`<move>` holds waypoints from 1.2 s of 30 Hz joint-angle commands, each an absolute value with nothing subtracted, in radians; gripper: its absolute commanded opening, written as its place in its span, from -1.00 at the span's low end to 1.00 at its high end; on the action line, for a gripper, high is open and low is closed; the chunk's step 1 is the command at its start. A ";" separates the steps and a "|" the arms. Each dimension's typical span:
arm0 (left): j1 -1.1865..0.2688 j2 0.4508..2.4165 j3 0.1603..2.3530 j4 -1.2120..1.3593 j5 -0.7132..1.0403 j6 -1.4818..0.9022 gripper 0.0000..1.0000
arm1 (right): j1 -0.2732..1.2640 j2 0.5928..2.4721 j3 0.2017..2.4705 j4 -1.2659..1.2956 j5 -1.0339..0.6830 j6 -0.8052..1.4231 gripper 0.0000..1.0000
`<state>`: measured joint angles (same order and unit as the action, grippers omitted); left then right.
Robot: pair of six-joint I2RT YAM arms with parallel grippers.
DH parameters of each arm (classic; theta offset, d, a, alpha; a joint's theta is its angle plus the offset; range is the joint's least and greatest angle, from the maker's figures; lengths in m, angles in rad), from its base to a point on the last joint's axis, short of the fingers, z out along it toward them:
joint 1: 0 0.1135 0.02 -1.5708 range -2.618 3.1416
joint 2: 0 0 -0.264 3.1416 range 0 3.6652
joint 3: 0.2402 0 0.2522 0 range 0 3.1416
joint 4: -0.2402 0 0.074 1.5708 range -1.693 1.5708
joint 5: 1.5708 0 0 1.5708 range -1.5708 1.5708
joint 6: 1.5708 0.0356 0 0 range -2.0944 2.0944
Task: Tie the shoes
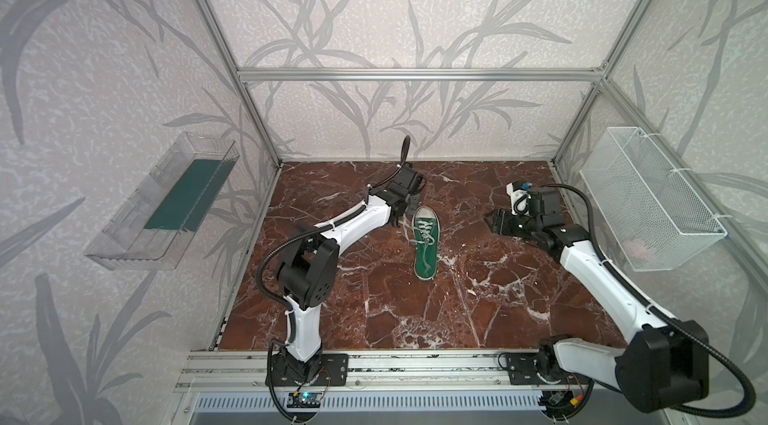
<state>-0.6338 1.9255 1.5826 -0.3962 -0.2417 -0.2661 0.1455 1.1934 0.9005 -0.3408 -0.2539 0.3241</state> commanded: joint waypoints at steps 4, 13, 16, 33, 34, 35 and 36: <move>-0.763 2.023 1.766 -0.410 -0.215 -0.198 -0.95 | 0.071 1.085 0.869 -0.365 -0.213 0.330 0.27; -0.876 2.180 1.896 -0.435 -0.124 -0.232 -0.97 | -0.009 1.018 0.908 -0.411 -0.203 0.307 0.28; -0.907 2.206 1.906 -0.446 -0.114 -0.219 -0.99 | -0.012 1.029 0.919 -0.414 -0.210 0.302 0.28; -1.013 2.173 1.819 -0.522 -0.098 -0.178 -0.95 | -0.015 1.048 0.925 -0.404 -0.227 0.311 0.29; -1.011 2.181 1.827 -0.525 -0.100 -0.168 -0.93 | -0.015 1.052 0.925 -0.403 -0.229 0.311 0.29; -1.008 2.194 1.844 -0.531 -0.099 -0.156 -0.89 | -0.015 1.057 0.925 -0.401 -0.227 0.311 0.29; -1.004 2.213 1.872 -0.544 -0.098 -0.149 -0.84 | -0.015 1.062 0.925 -0.397 -0.226 0.311 0.28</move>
